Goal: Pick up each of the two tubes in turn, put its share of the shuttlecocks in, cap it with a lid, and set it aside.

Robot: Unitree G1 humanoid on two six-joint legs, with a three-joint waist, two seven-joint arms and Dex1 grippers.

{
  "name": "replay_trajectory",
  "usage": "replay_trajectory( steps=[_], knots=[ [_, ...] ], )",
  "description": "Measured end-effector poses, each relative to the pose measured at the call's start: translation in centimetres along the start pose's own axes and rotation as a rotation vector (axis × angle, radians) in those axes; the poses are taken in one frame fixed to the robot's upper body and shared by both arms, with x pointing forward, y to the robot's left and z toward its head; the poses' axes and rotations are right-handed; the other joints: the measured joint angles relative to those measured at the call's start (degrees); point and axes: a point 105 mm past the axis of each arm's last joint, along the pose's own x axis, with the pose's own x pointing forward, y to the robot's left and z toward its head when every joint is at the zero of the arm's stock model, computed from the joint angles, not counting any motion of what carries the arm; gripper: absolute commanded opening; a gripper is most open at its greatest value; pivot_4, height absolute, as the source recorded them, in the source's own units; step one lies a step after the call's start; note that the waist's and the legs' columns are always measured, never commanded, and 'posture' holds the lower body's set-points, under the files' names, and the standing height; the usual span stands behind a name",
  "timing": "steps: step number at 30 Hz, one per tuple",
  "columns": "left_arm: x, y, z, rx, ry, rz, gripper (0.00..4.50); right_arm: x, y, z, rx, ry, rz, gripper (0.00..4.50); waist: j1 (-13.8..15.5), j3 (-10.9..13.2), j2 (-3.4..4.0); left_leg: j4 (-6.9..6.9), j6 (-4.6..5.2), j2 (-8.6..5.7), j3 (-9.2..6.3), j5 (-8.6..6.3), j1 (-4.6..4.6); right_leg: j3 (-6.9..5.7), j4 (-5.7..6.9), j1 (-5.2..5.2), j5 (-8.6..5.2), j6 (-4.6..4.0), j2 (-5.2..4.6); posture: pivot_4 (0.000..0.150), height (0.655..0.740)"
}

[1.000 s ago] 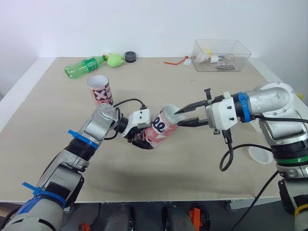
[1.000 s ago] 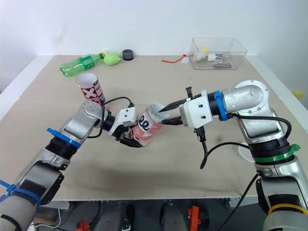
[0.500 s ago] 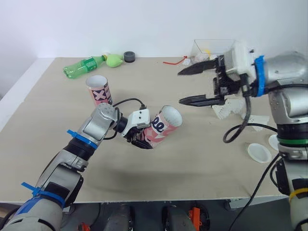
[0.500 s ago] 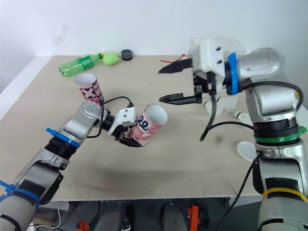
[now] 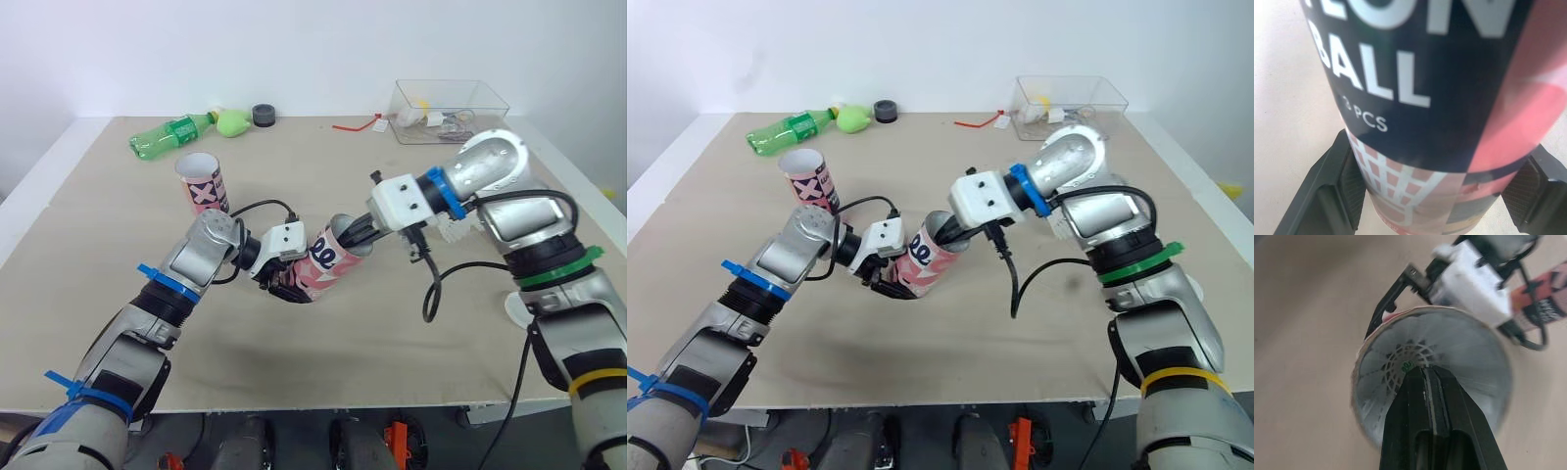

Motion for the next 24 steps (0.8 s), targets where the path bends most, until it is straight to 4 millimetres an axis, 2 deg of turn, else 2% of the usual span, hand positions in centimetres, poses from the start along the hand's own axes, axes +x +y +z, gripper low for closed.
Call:
replay_trajectory(
  steps=[5,10,17,20,24],
  knots=[
    [0.1,0.0,0.1,-0.006,-0.002,-0.002,3.1,1.4,-0.5,0.0,-0.098,0.057,0.053,0.06,0.0,0.0,0.0,0.0,0.0,-0.01,-0.01,0.0,0.0,0.05,0.01,0.0,-0.02,0.04,0.01,0.15,0.74],
    [0.1,0.0,0.1,-0.009,-0.002,-0.002,3.1,2.6,-0.4,0.0,-0.122,0.075,0.098,0.06,-0.02,0.0,0.0,0.0,0.0,-0.01,0.0,0.0,0.02,0.05,0.03,0.0,-0.01,0.04,0.01,0.15,0.74],
    [0.1,0.0,0.0,-0.019,-0.003,0.001,3.1,2.8,-0.4,0.0,-0.137,0.087,0.105,0.06,-0.03,0.0,0.0,0.0,-0.01,0.0,0.0,0.0,0.03,0.05,0.04,0.0,-0.01,0.02,0.01,0.15,0.74],
    [0.1,-0.1,0.1,-0.013,-0.006,0.001,3.1,2.0,-0.6,-0.1,-0.1,0.079,0.09,0.06,-0.02,0.0,0.0,0.0,-0.01,-0.01,0.0,0.01,0.02,0.05,0.03,0.0,-0.01,0.02,-0.02,0.15,0.74],
    [0.2,-0.2,0.1,-0.008,-0.008,0.002,3.1,-0.8,-1.8,0.4,-0.039,0.054,0.006,0.06,0.0,0.0,0.01,-0.01,-0.01,-0.01,0.0,0.0,0.02,0.03,0.02,-0.01,-0.02,-0.01,-0.07,0.15,0.74]
  ],
)
